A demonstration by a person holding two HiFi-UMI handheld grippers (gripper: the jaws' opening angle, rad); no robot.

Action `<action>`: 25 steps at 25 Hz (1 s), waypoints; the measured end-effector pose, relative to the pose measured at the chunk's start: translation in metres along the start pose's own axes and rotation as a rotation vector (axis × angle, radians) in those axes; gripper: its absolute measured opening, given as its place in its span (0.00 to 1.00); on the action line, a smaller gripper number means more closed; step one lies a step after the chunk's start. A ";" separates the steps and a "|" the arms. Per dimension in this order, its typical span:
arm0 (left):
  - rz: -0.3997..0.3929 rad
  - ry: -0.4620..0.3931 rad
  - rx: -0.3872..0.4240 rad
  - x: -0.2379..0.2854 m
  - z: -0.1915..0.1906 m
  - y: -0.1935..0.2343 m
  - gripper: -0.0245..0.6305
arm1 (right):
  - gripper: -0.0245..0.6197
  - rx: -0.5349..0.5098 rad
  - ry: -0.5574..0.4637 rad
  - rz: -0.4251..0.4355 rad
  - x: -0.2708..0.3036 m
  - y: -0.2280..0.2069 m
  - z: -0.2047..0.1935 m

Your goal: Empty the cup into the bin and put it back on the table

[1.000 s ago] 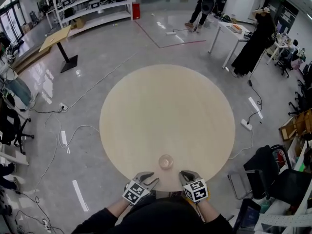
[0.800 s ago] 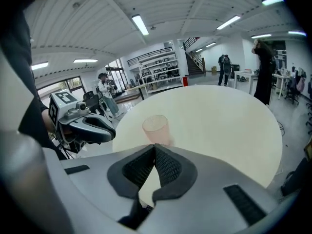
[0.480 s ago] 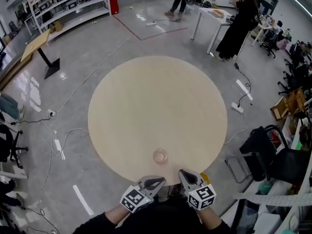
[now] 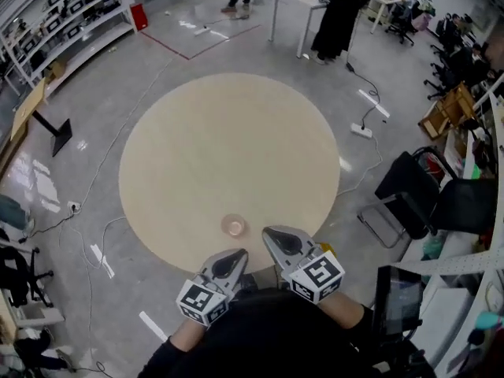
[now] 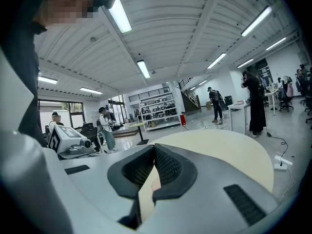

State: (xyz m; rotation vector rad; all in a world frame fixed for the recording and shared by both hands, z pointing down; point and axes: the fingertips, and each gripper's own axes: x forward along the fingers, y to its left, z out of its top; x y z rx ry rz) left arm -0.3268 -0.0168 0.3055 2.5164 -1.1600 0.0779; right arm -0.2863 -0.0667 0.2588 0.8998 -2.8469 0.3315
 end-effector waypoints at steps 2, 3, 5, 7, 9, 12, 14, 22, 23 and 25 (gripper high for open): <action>0.048 -0.022 -0.011 0.003 0.008 0.003 0.09 | 0.06 -0.020 -0.002 0.029 0.000 -0.001 0.005; 0.063 -0.024 -0.015 0.008 0.008 0.000 0.09 | 0.06 -0.023 -0.002 0.033 -0.005 -0.005 0.005; 0.074 -0.016 -0.022 0.021 0.004 -0.011 0.09 | 0.06 -0.020 -0.006 0.032 -0.021 -0.016 0.001; 0.074 -0.007 -0.015 0.034 0.000 -0.024 0.09 | 0.06 -0.021 -0.014 0.031 -0.036 -0.028 -0.002; 0.079 -0.002 -0.002 0.045 0.000 -0.034 0.09 | 0.06 -0.024 -0.022 0.037 -0.048 -0.036 -0.002; 0.106 0.002 0.004 0.054 0.001 -0.044 0.09 | 0.06 -0.034 -0.033 0.062 -0.059 -0.043 0.000; 0.120 0.000 0.006 0.059 -0.003 -0.050 0.09 | 0.06 -0.042 -0.038 0.081 -0.066 -0.045 -0.002; 0.105 -0.005 0.023 0.077 -0.003 -0.058 0.09 | 0.06 -0.059 -0.052 0.061 -0.076 -0.062 -0.004; 0.104 -0.002 0.023 0.078 -0.003 -0.058 0.09 | 0.06 -0.056 -0.051 0.058 -0.076 -0.063 -0.005; 0.102 0.002 0.022 0.080 -0.001 -0.057 0.09 | 0.06 -0.050 -0.051 0.054 -0.076 -0.065 -0.005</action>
